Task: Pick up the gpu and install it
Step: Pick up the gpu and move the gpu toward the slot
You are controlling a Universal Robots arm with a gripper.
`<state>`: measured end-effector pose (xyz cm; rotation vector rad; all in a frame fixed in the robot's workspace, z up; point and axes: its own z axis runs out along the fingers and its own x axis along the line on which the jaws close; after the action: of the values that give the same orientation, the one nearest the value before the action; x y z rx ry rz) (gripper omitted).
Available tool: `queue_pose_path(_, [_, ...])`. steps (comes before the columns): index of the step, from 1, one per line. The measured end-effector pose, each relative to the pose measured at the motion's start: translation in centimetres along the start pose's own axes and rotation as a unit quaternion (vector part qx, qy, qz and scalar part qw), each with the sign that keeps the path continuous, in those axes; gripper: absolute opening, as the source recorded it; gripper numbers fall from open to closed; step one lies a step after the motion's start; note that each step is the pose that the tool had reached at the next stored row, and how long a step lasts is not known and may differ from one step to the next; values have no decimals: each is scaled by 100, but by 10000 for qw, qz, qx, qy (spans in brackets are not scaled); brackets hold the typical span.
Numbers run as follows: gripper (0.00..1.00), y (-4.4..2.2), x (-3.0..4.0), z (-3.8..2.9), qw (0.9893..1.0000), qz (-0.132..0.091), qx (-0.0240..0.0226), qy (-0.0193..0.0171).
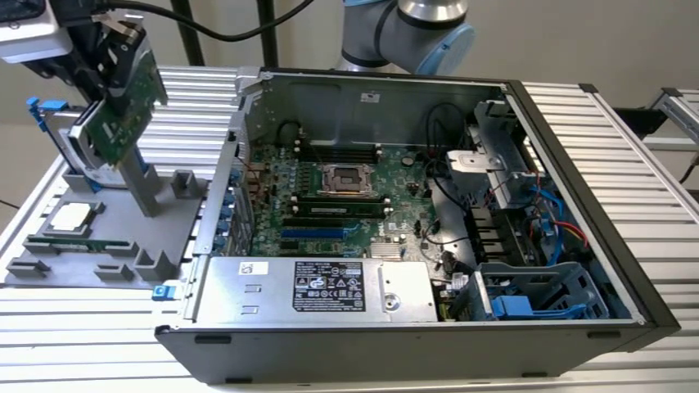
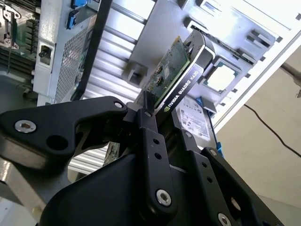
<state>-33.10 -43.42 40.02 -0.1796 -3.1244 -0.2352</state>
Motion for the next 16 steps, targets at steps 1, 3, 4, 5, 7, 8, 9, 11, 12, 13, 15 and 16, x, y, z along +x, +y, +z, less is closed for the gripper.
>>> queue_pose_path(1, [0,1,0,-6,10000,0,0,0])
queue_pose_path(3, [0,2,0,-18,10000,0,0,0])
queue_pose_path(4, [0,3,0,-24,10000,0,-1,0])
queue_pose_path(5, [0,4,0,-30,10000,0,-1,0])
queue_pose_path(7, [0,7,1,-46,10000,0,-1,0])
queue_pose_path(8, [0,8,1,-53,10000,0,-1,0])
queue_pose_path(9, [0,9,1,-60,10000,0,-1,0])
queue_pose_path(11, [0,11,1,-76,10000,0,-2,0])
queue_pose_path(12, [0,12,1,-83,10000,0,-2,0])
queue_pose_path(13, [0,13,1,-90,10000,0,-2,0])
queue_pose_path(15, [0,16,1,-104,10000,0,-2,0])
queue_pose_path(16, [0,16,1,-111,10000,0,-2,0])
